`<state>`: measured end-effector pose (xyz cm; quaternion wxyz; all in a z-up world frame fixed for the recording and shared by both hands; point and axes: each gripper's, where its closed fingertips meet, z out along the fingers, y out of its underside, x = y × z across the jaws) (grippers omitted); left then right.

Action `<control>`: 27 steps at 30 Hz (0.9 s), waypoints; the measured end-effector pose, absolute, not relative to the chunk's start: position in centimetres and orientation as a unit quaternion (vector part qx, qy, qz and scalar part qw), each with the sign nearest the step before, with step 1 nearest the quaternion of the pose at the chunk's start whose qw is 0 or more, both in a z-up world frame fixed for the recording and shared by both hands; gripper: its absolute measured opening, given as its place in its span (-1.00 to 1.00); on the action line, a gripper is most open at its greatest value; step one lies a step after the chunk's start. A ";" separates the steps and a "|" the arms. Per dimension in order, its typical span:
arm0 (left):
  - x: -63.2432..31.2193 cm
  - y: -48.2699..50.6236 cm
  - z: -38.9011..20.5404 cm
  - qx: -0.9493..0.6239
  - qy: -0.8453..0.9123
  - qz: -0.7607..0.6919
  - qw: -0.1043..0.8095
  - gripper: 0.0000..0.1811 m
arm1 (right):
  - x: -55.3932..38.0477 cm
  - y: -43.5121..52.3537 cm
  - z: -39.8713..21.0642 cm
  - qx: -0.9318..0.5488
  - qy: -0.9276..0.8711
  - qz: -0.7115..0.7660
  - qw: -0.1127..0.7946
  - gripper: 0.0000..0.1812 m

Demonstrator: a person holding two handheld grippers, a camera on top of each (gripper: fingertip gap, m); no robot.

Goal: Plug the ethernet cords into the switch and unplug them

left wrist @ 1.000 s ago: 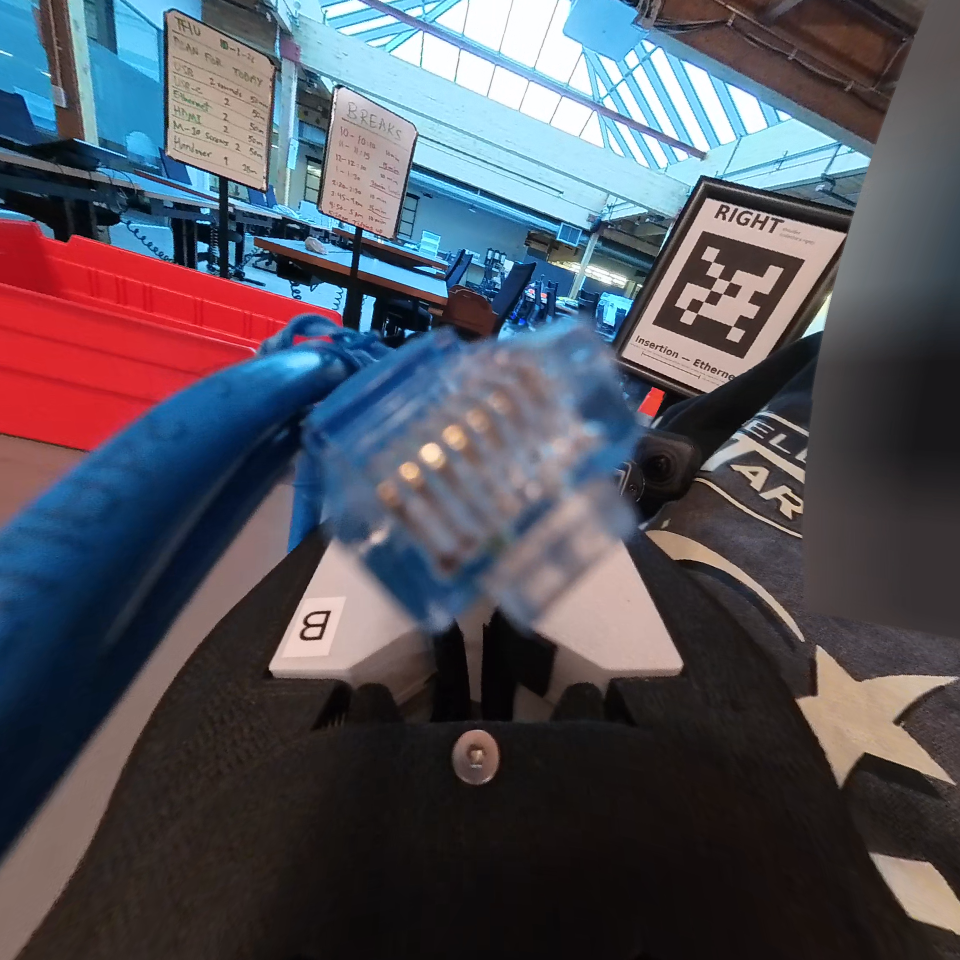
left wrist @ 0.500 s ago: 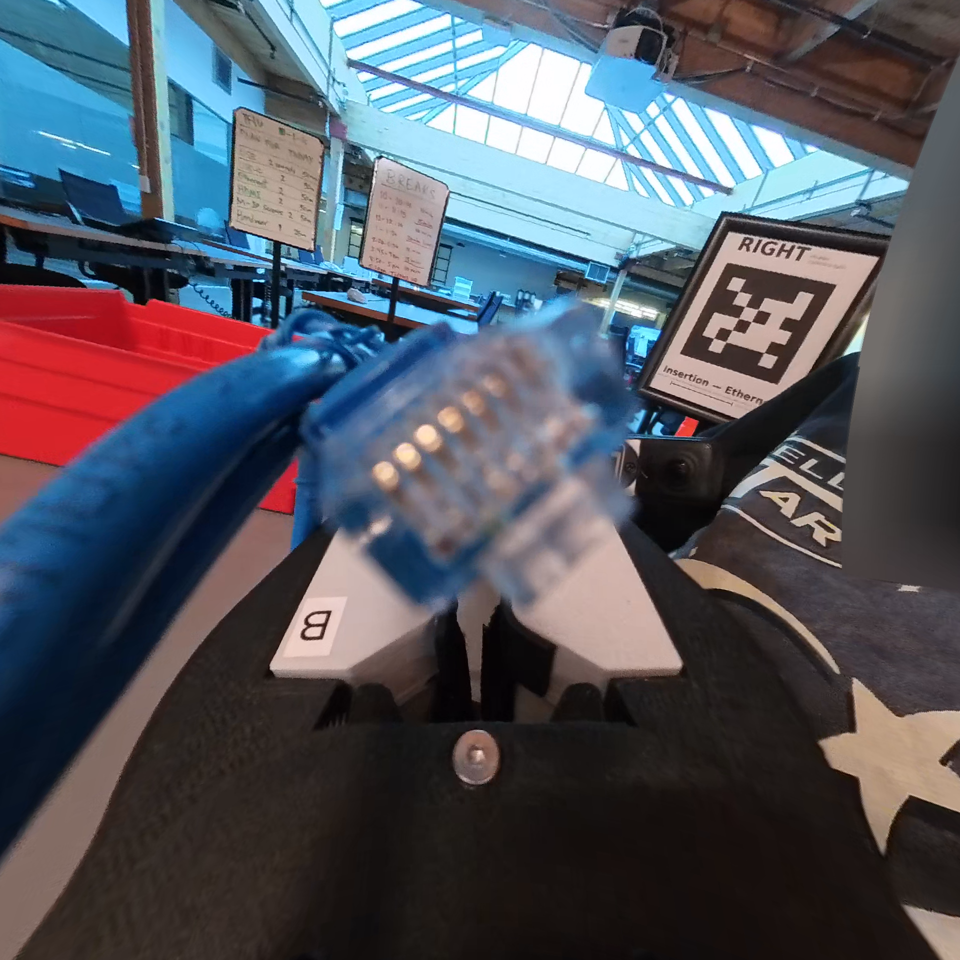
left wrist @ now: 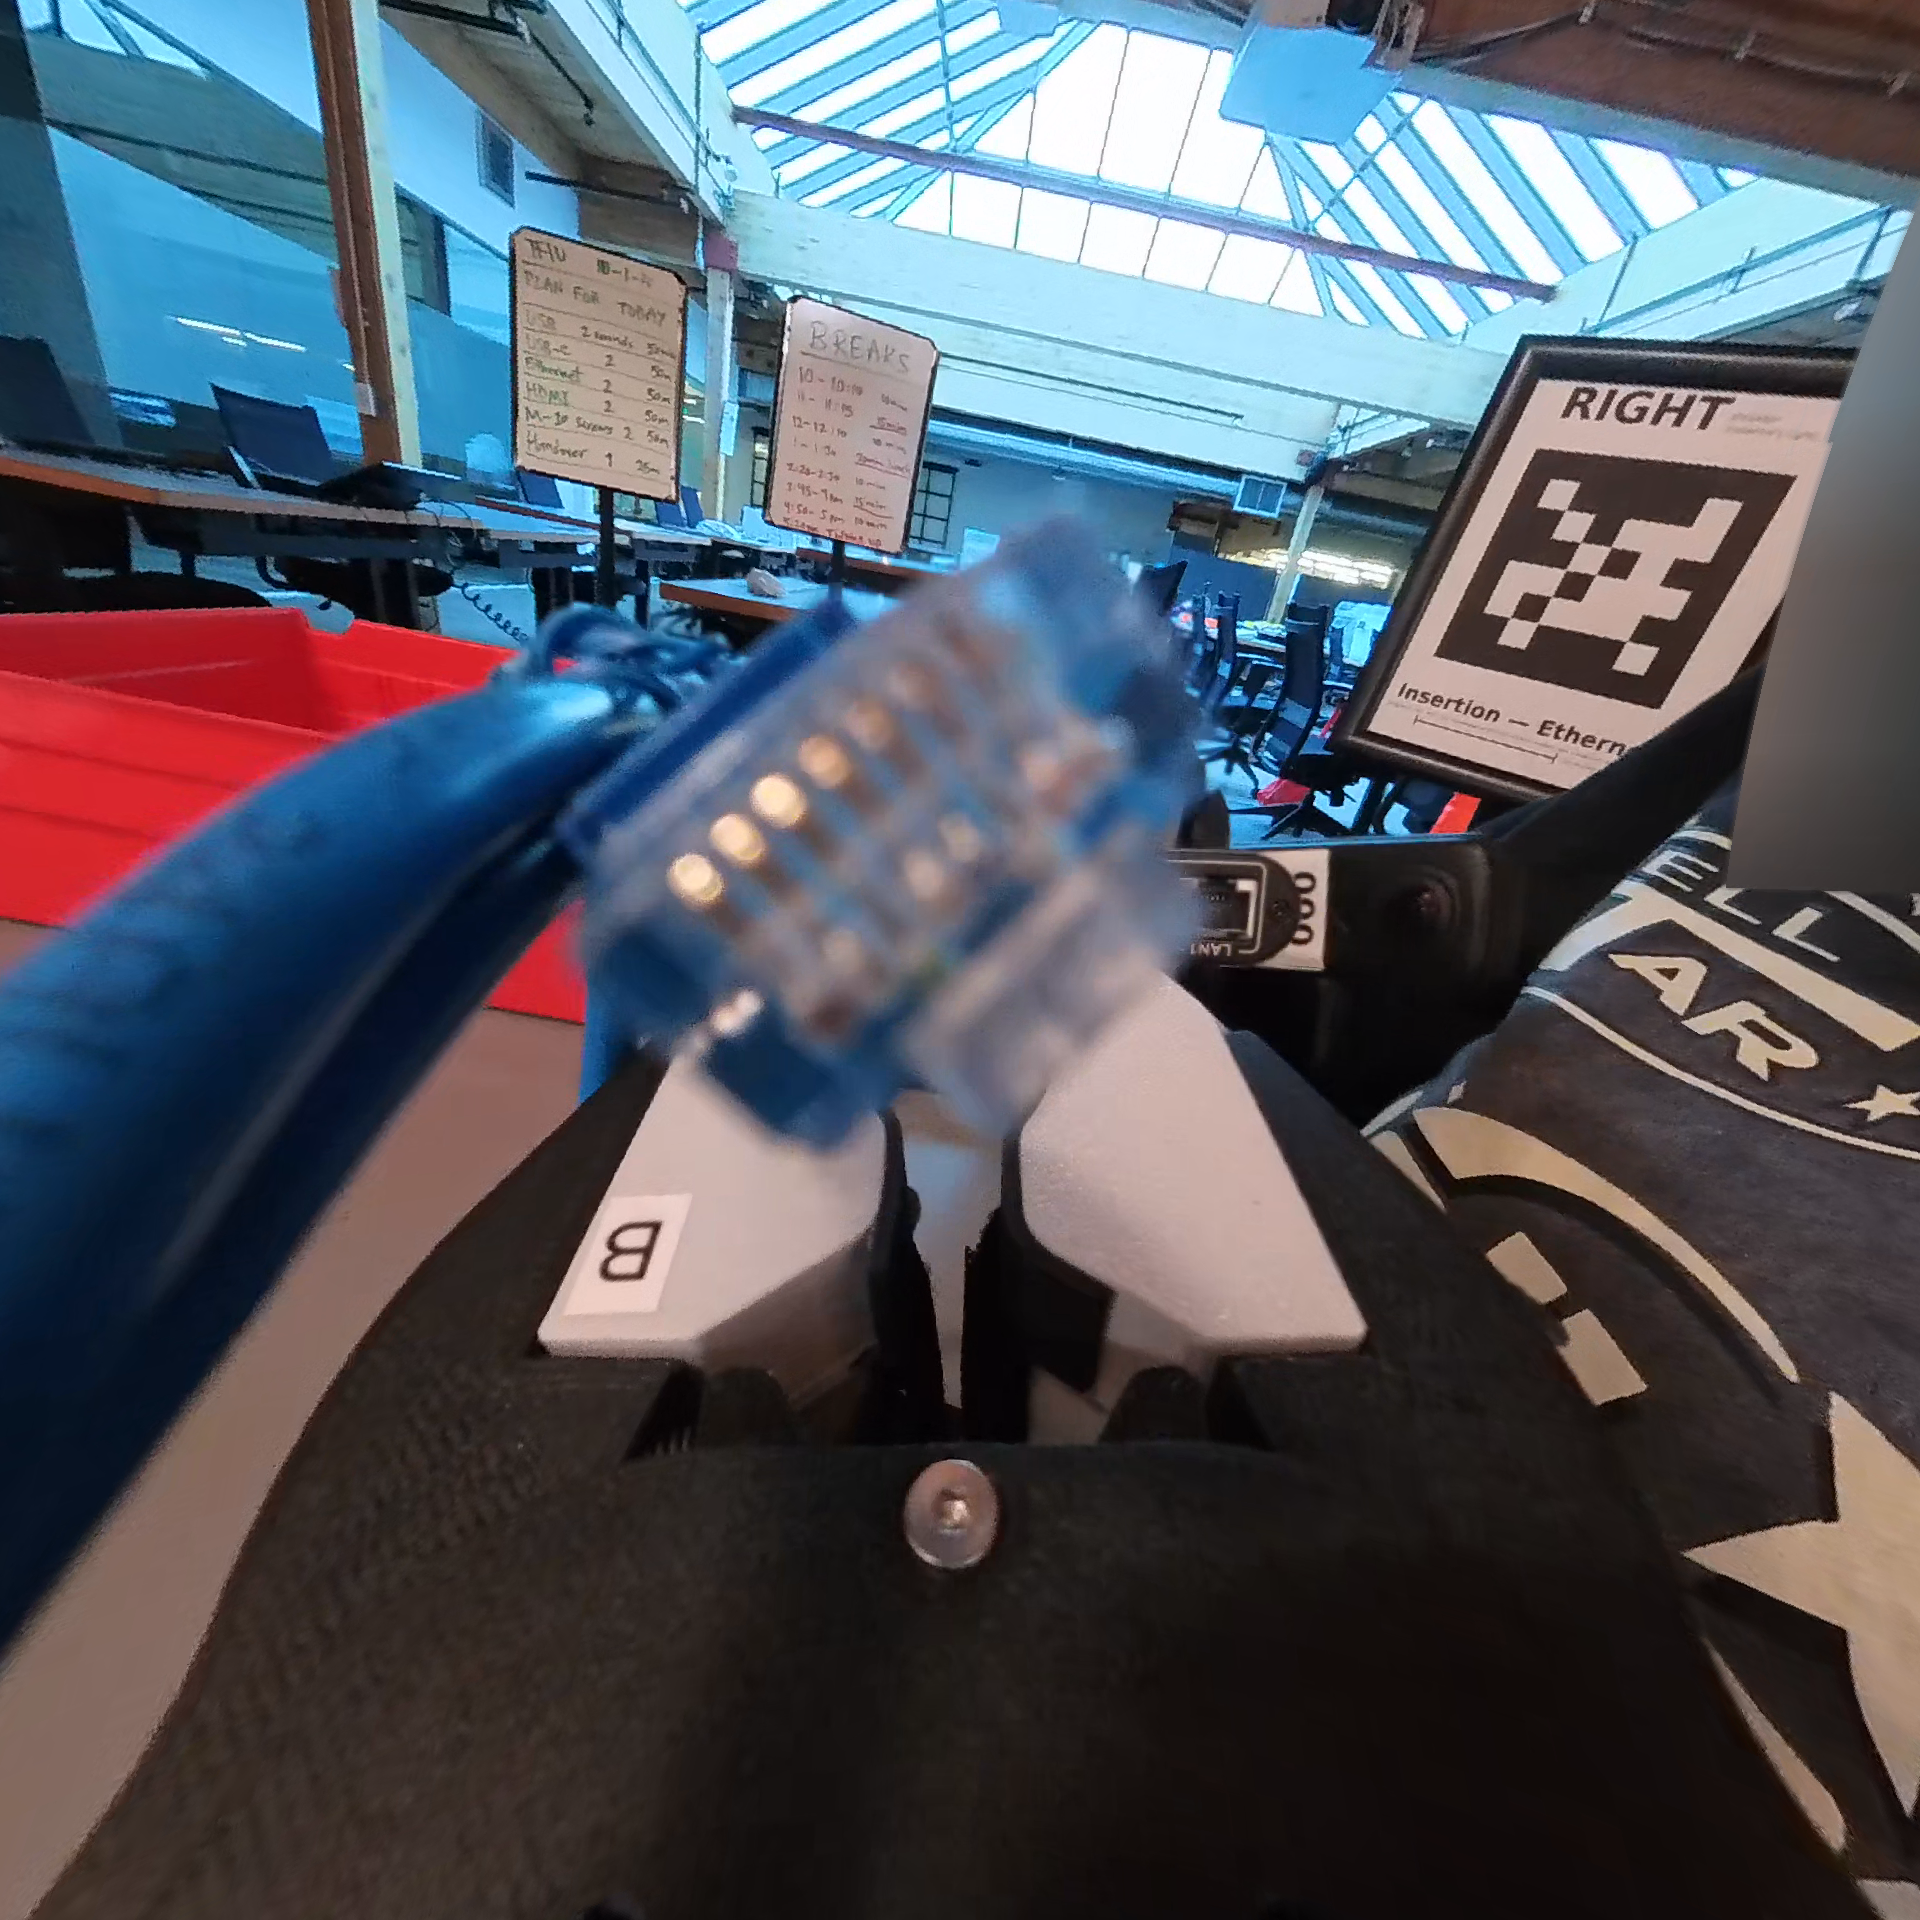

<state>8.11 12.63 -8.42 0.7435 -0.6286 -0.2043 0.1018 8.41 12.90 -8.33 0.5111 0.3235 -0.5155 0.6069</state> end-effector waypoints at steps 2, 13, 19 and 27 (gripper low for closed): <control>8.4 12.7 -8.5 -0.632 -0.201 0.091 0.743 -0.86 | 8.7 12.9 -8.4 0.331 -0.512 0.610 0.506 -0.71; 8.5 12.9 -7.6 -0.612 -0.190 0.102 0.761 -0.87 | 9.1 13.0 -7.6 0.323 -0.506 0.637 0.483 -0.70; 8.4 12.2 -6.8 -0.581 -0.201 0.079 0.785 -0.87 | 8.0 13.0 -7.4 0.298 -0.509 0.621 0.516 -0.70; 7.8 12.1 -7.5 -0.607 -0.204 0.138 0.755 -0.86 | 7.0 12.9 -8.2 0.301 -0.519 0.580 0.551 -0.72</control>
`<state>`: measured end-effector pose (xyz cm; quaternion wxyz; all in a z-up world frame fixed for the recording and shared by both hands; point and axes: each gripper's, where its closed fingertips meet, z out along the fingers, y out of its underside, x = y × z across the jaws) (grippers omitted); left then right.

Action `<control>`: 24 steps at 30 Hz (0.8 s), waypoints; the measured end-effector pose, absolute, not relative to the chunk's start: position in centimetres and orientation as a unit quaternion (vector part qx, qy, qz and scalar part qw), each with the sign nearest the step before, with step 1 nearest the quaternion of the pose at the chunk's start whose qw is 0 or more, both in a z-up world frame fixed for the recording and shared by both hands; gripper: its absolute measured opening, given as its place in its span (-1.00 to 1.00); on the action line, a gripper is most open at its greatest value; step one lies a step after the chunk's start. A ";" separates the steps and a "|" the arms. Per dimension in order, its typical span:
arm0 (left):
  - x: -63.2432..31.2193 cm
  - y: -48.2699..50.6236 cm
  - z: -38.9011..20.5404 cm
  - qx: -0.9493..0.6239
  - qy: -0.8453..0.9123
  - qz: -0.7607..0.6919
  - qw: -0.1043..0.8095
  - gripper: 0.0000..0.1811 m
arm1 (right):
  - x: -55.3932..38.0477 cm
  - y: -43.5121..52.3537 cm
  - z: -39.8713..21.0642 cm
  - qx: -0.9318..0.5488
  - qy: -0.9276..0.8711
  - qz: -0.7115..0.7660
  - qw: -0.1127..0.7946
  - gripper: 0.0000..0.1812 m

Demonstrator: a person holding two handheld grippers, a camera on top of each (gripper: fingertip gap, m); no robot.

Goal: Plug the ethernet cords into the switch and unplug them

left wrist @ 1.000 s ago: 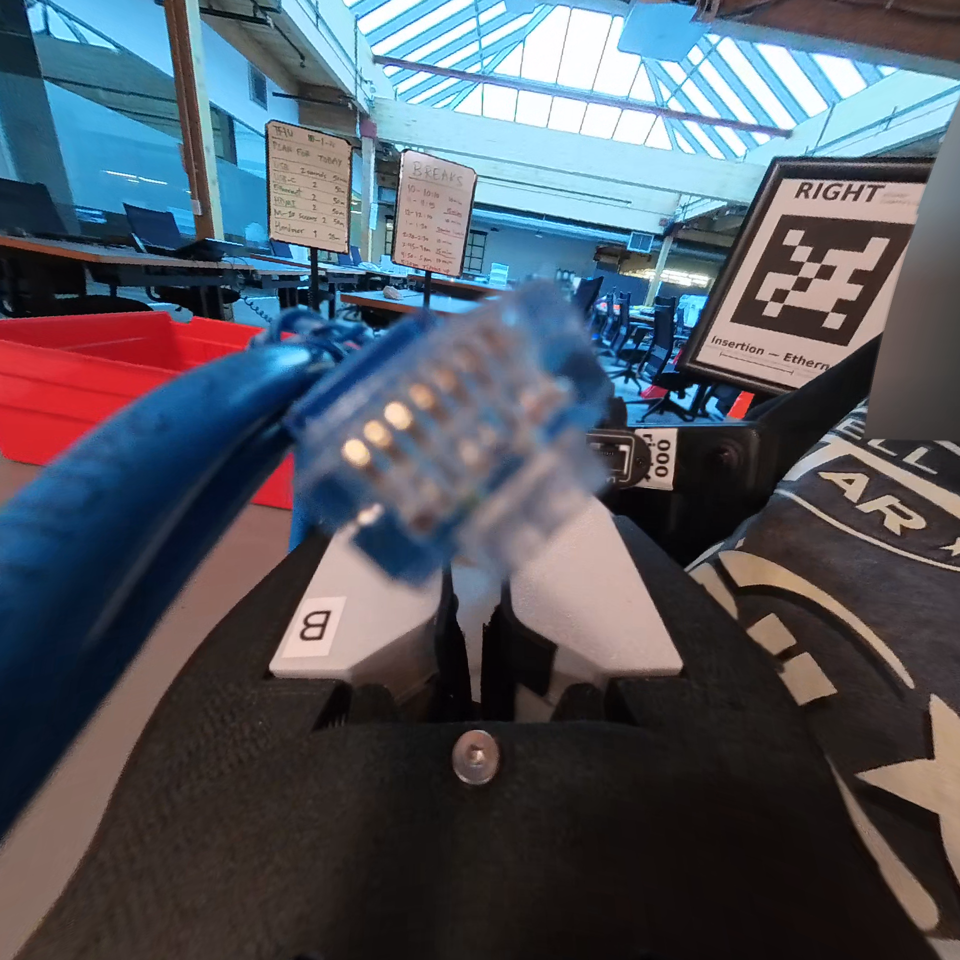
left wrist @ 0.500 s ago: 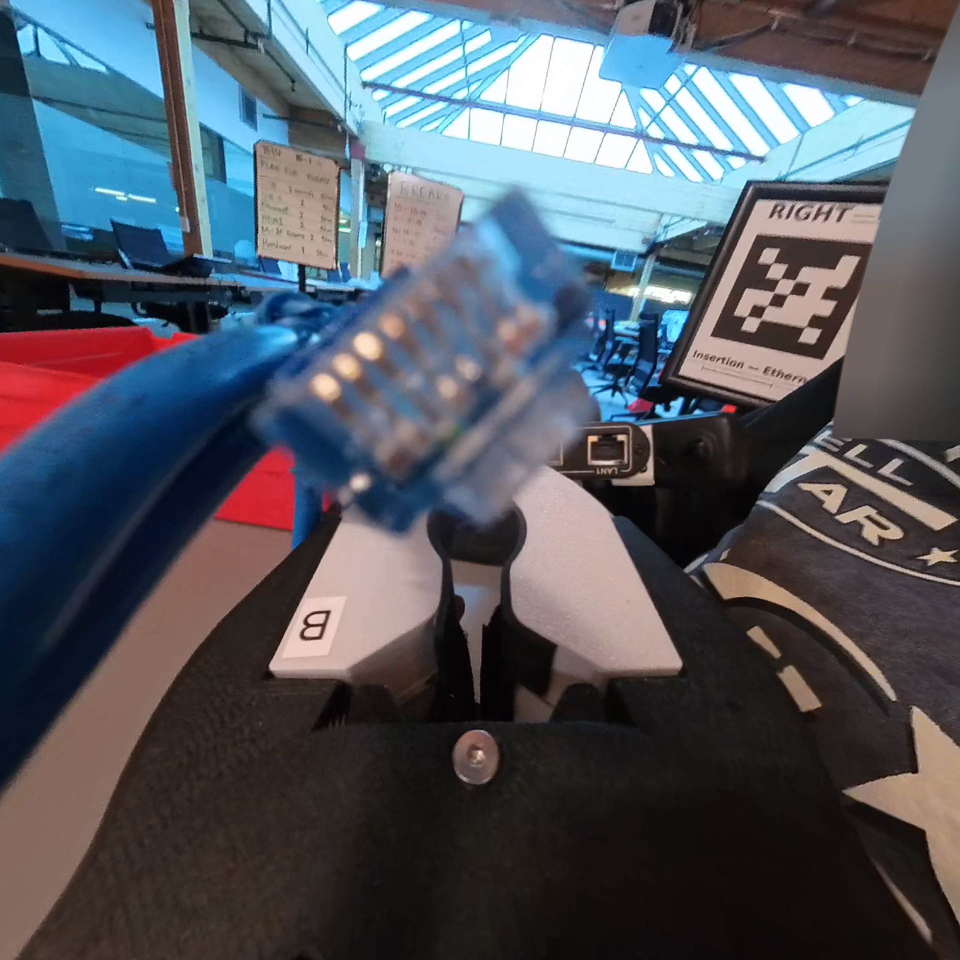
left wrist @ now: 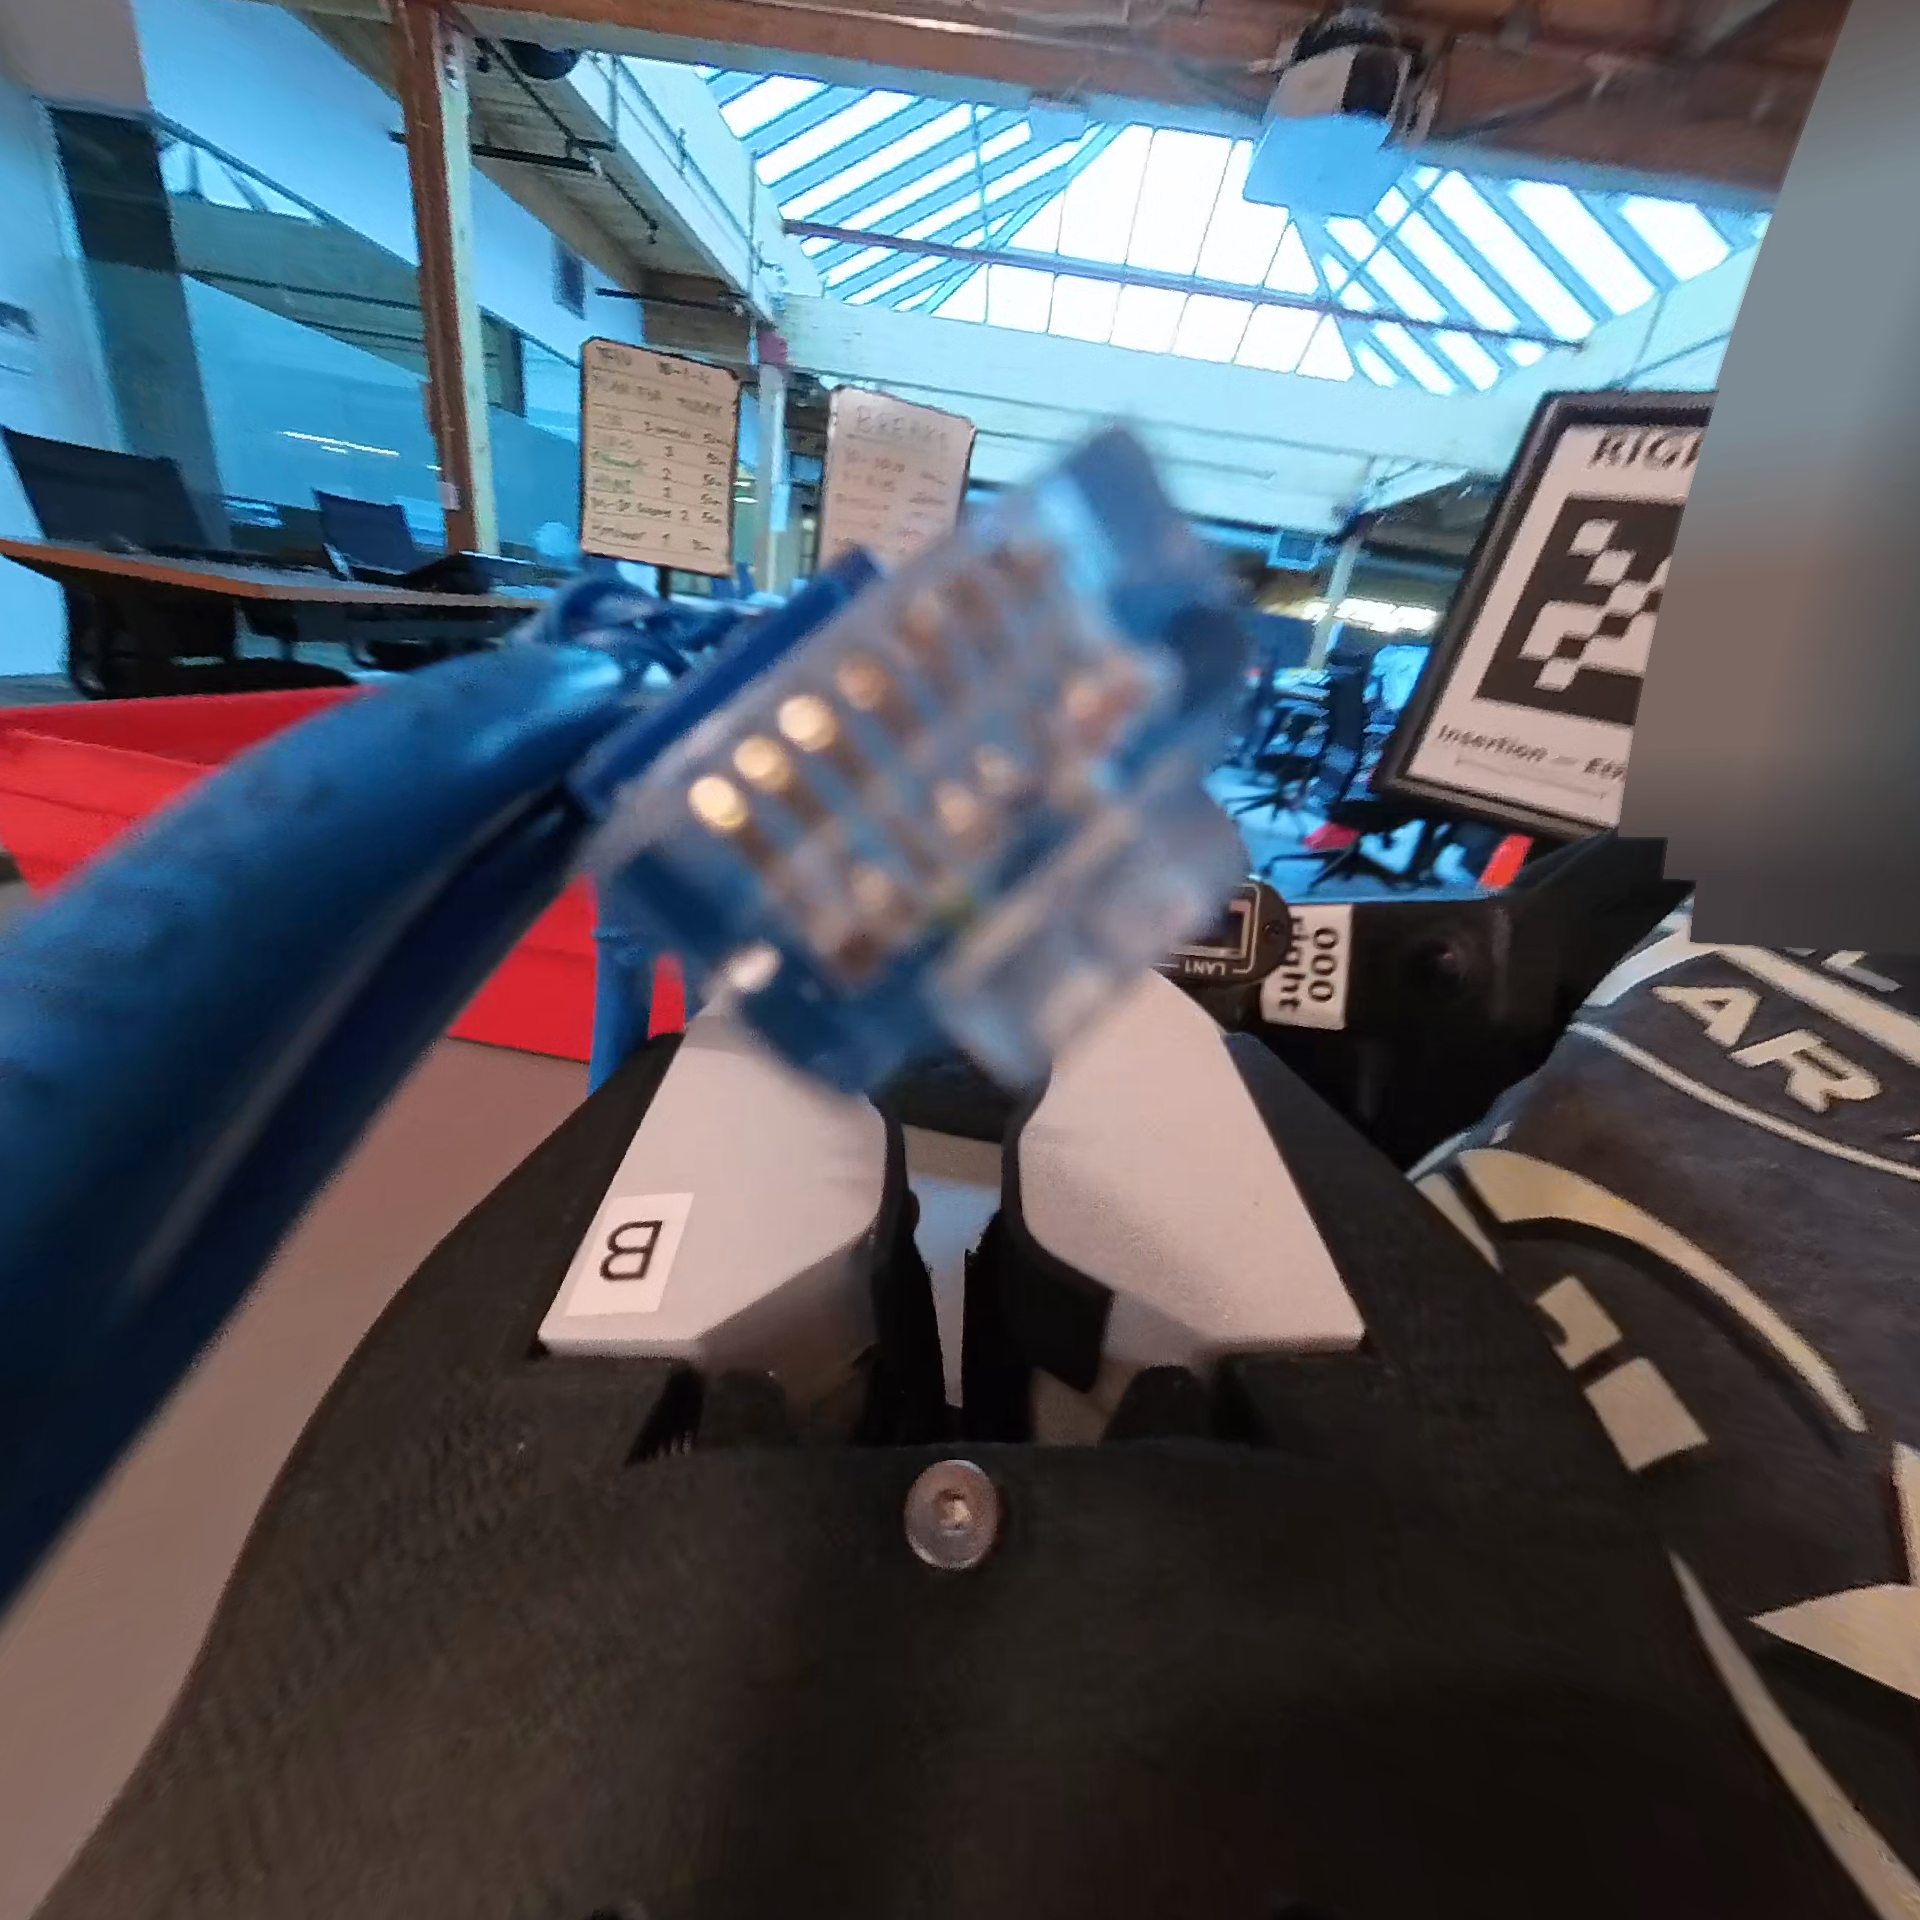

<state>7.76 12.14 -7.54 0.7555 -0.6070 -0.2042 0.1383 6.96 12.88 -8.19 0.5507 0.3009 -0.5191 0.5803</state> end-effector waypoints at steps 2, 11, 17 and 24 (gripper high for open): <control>7.8 12.3 -7.6 -0.618 -0.200 0.158 0.744 -0.86 | 7.1 13.0 -8.1 0.305 -0.514 0.582 0.551 -0.72; 8.3 12.7 -8.1 -0.637 -0.202 0.137 0.731 -0.86 | 7.7 13.1 -8.4 0.322 -0.509 0.588 0.539 -0.72; 6.8 12.0 -8.7 -0.624 -0.239 0.140 0.731 -0.83 | 6.5 12.6 -8.8 0.301 -0.534 0.566 0.551 -0.72; 5.7 11.2 -9.2 -0.615 -0.267 0.146 0.727 -0.65 | 1.0 13.4 -9.4 0.189 -0.618 0.521 0.558 -0.71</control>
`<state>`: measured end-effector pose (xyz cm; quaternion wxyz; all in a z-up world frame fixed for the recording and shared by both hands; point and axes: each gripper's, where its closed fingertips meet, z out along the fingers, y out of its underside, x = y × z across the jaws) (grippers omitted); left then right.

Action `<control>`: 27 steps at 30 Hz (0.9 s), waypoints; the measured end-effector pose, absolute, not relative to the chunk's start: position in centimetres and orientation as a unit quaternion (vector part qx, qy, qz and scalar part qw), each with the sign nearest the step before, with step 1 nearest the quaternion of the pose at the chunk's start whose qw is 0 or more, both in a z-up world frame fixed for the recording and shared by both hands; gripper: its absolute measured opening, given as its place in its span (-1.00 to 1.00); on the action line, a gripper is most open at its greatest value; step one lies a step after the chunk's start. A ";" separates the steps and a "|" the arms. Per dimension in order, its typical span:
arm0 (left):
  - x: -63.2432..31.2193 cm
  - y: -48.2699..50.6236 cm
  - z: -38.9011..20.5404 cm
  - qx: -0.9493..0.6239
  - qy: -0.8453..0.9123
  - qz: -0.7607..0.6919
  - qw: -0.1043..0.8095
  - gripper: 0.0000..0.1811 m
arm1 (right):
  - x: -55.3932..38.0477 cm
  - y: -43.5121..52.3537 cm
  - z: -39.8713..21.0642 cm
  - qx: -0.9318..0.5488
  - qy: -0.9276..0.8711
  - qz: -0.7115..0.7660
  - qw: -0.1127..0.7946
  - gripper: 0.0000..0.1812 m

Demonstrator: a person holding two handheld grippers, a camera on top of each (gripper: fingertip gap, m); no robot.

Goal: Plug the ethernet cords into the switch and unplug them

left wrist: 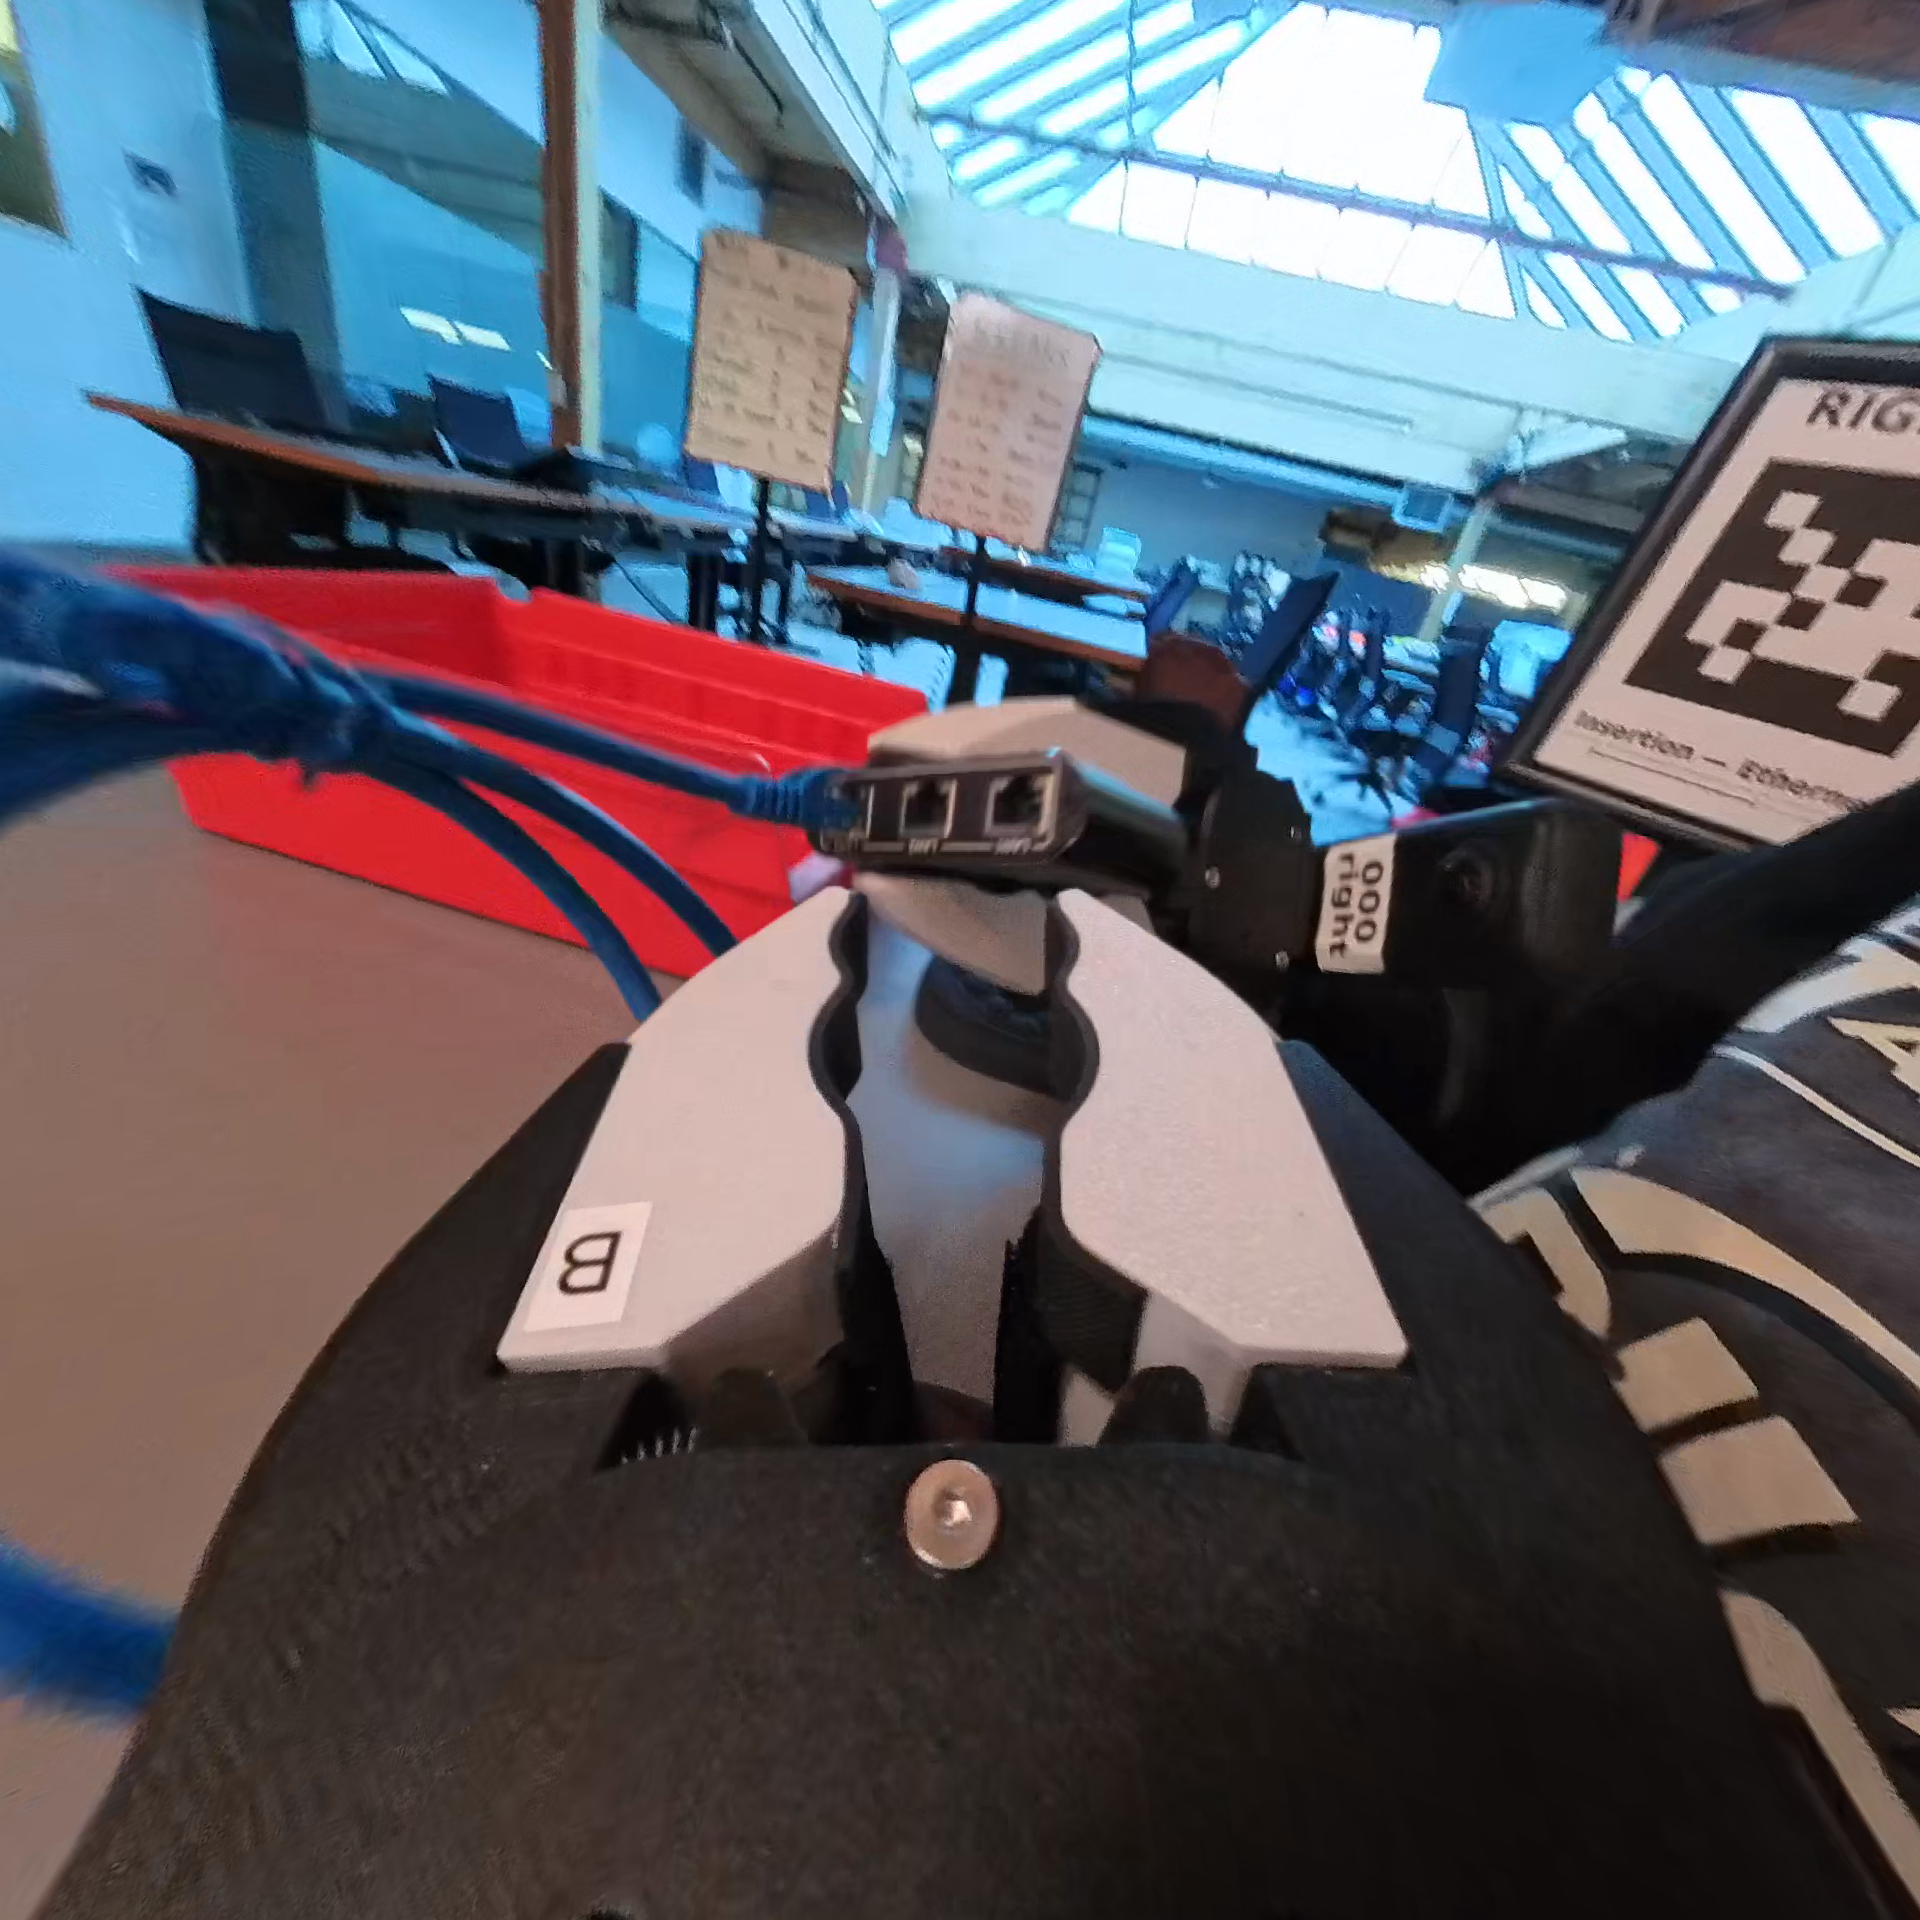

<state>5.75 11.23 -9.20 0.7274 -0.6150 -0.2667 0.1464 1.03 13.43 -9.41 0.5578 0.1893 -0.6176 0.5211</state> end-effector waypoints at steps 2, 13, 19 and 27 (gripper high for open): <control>5.6 10.1 -7.8 -0.578 -0.263 0.179 0.751 -0.65 | 0.2 13.3 -10.5 0.198 -0.637 0.485 0.566 -0.71; 6.7 4.1 -2.3 -0.383 -0.247 0.298 0.839 -0.69 | -1.8 12.7 -18.3 0.307 -0.719 0.250 0.572 -0.71; 6.4 3.5 -2.3 -0.370 -0.259 0.305 0.838 -0.69 | -2.1 12.8 -19.0 0.303 -0.734 0.237 0.560 -0.66; 6.3 3.5 -2.3 -0.371 -0.262 0.307 0.836 -0.69 | 1.1 11.9 -18.4 0.294 -0.759 0.387 0.433 -0.34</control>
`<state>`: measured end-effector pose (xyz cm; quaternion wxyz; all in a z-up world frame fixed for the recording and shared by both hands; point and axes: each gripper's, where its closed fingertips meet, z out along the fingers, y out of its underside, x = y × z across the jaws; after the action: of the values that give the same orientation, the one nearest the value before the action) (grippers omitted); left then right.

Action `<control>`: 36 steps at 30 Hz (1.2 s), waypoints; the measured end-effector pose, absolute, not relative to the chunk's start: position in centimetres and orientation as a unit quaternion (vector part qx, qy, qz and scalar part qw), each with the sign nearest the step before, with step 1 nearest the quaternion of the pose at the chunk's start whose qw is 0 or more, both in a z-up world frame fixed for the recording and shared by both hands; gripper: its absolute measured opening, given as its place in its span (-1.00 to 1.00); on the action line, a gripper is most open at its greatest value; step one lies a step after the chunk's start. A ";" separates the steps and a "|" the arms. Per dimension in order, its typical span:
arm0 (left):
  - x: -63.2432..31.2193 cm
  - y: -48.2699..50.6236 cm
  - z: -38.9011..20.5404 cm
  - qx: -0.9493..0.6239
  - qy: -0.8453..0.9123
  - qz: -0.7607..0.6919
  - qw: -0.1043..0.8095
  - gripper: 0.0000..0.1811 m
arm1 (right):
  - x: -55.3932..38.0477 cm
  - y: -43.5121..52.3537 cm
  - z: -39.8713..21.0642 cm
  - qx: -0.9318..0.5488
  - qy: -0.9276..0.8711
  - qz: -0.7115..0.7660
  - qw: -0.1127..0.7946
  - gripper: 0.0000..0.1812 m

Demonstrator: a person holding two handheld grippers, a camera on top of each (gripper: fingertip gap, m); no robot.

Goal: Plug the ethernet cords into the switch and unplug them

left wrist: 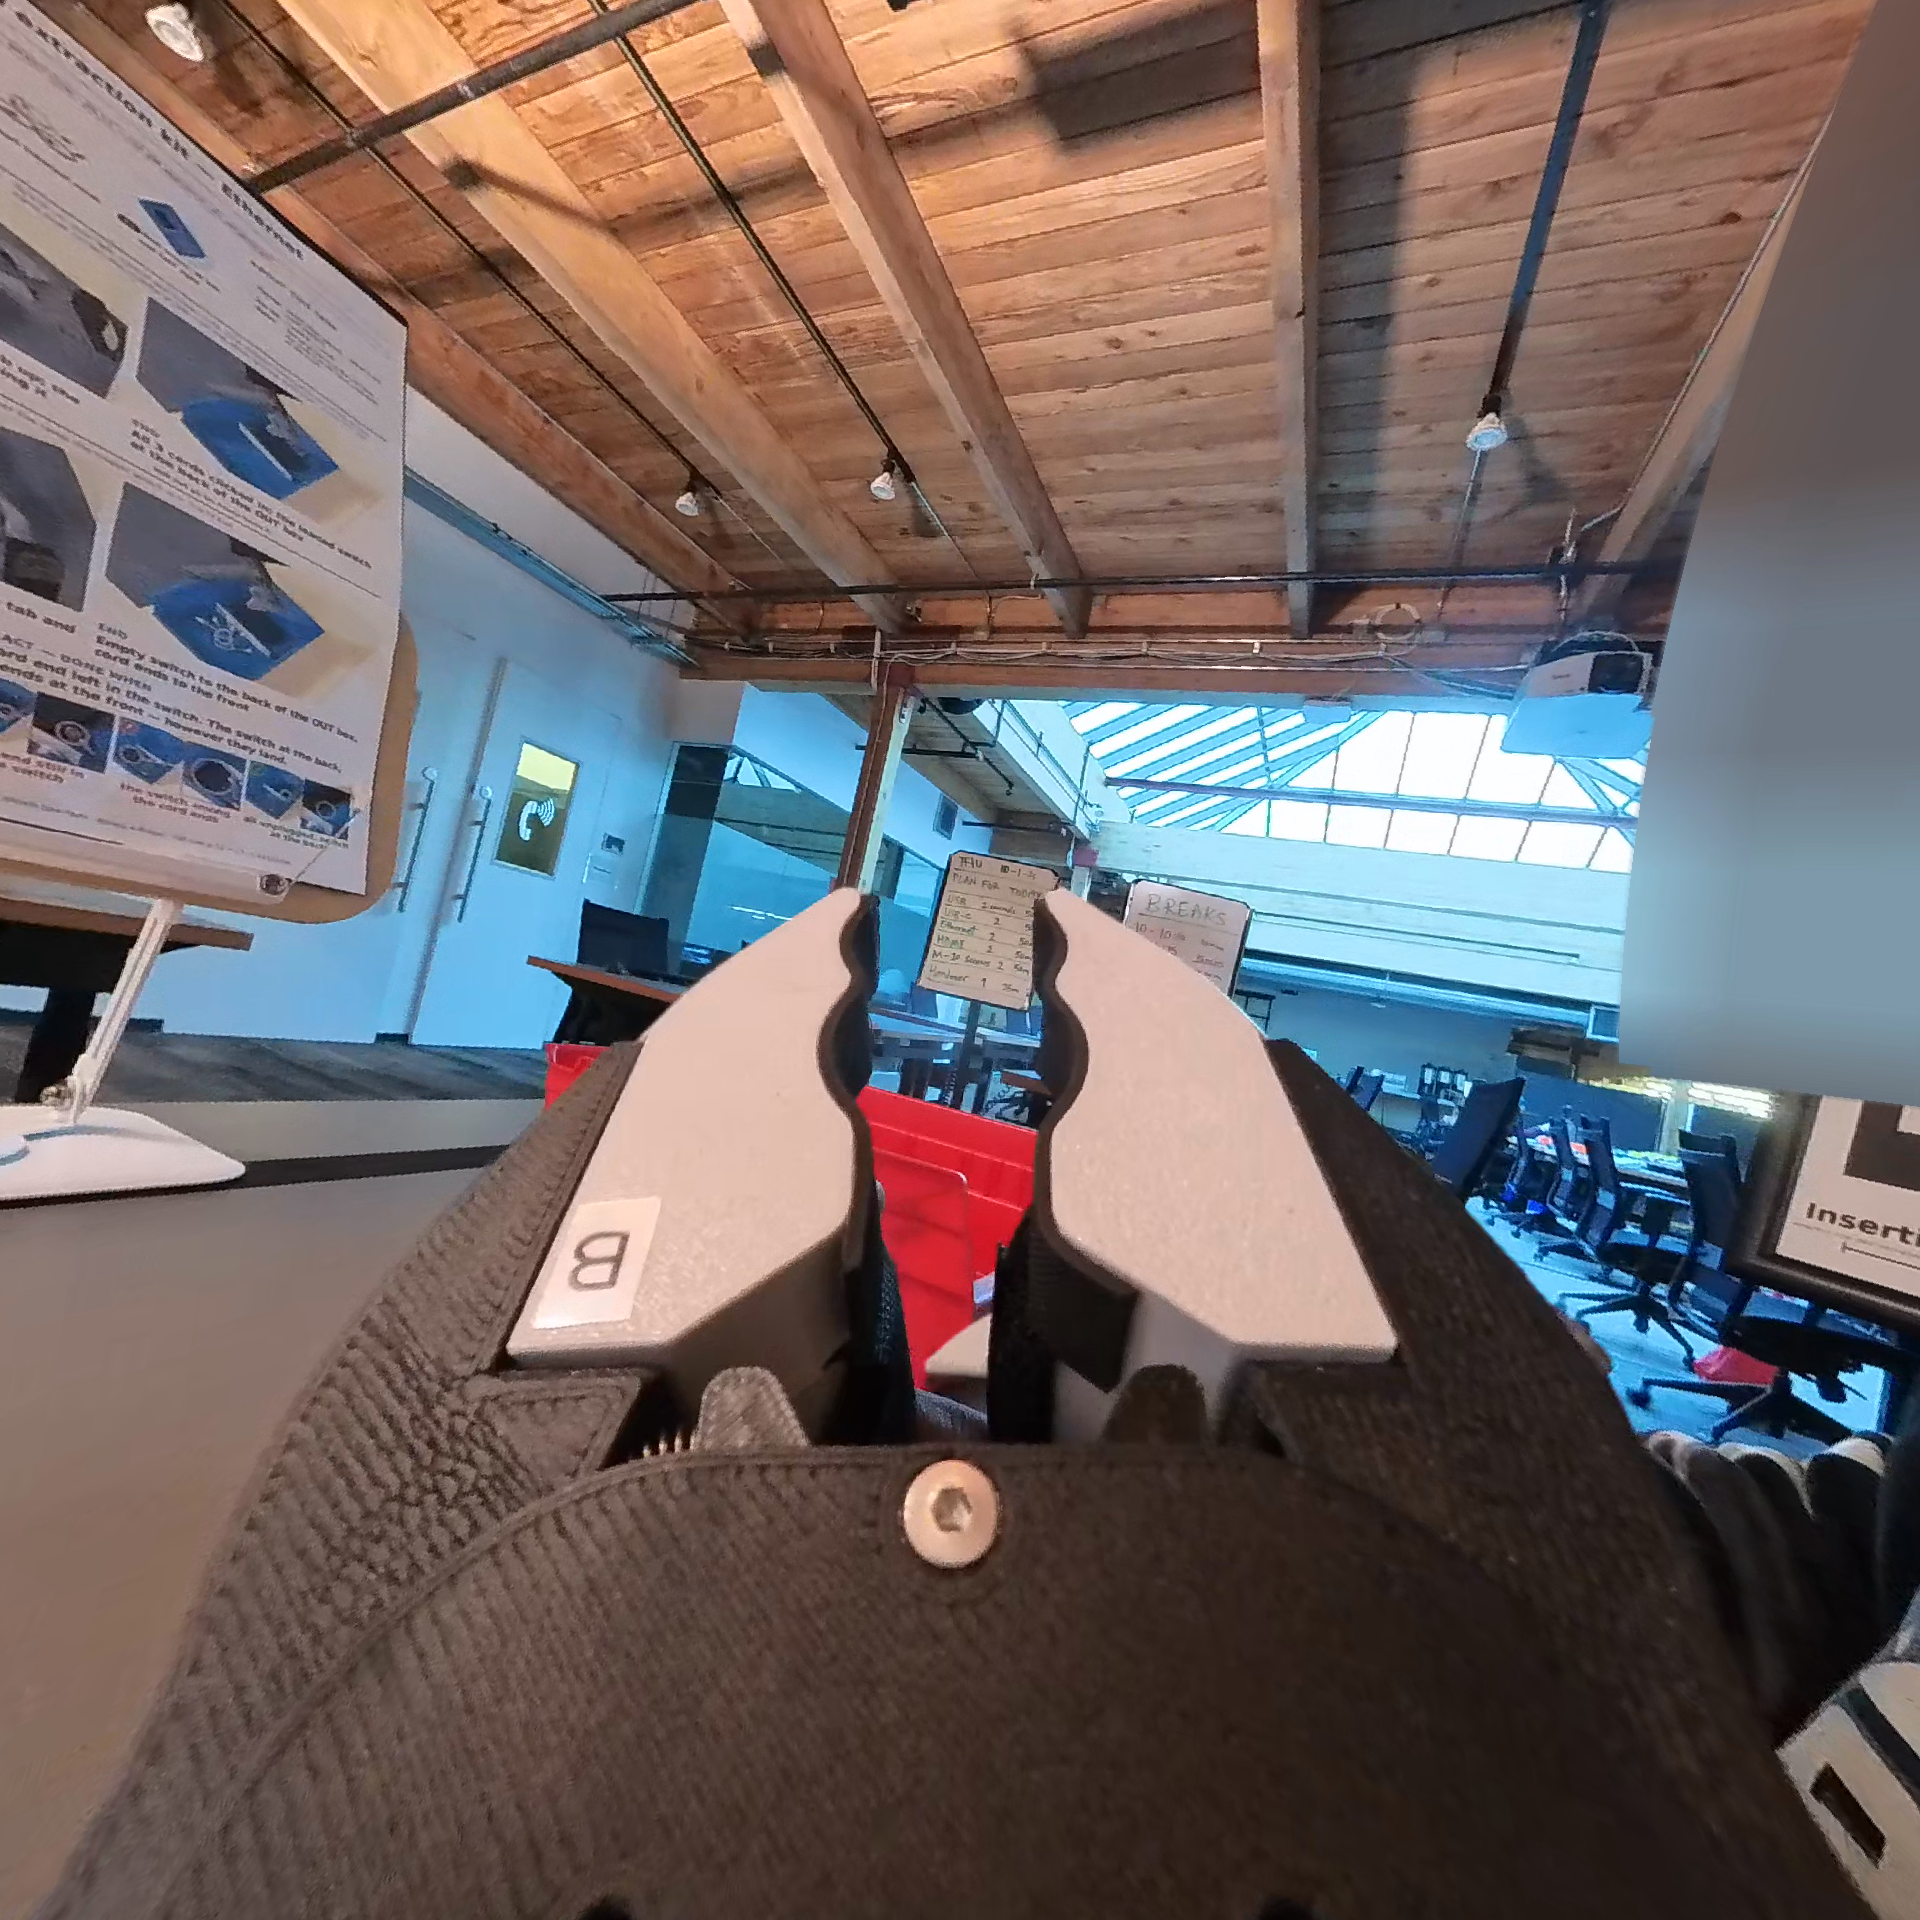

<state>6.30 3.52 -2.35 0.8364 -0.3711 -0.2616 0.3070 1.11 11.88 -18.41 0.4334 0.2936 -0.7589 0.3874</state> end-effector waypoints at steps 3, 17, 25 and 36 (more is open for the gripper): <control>5.9 3.6 -2.7 -0.376 -0.274 0.291 0.836 -0.69 | 2.6 11.9 -18.7 0.294 -0.776 0.434 0.350 -0.30; 5.5 4.0 -3.1 -0.388 -0.282 0.283 0.831 -0.69 | 5.9 12.7 -17.1 0.305 -0.770 0.529 0.185 -0.22; 5.4 4.3 -3.3 -0.398 -0.285 0.286 0.824 -0.69 | 4.0 13.2 -10.7 0.140 -0.686 0.704 0.119 -0.25; 6.8 2.4 -1.1 -0.435 -0.276 0.359 0.779 -0.68 | 2.8 12.8 -11.2 0.108 -0.704 0.689 0.133 -0.29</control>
<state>6.84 2.44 -1.12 0.7786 -0.4346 -0.2759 0.3590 2.82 12.80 -11.16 0.1327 0.1083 -0.7040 0.6893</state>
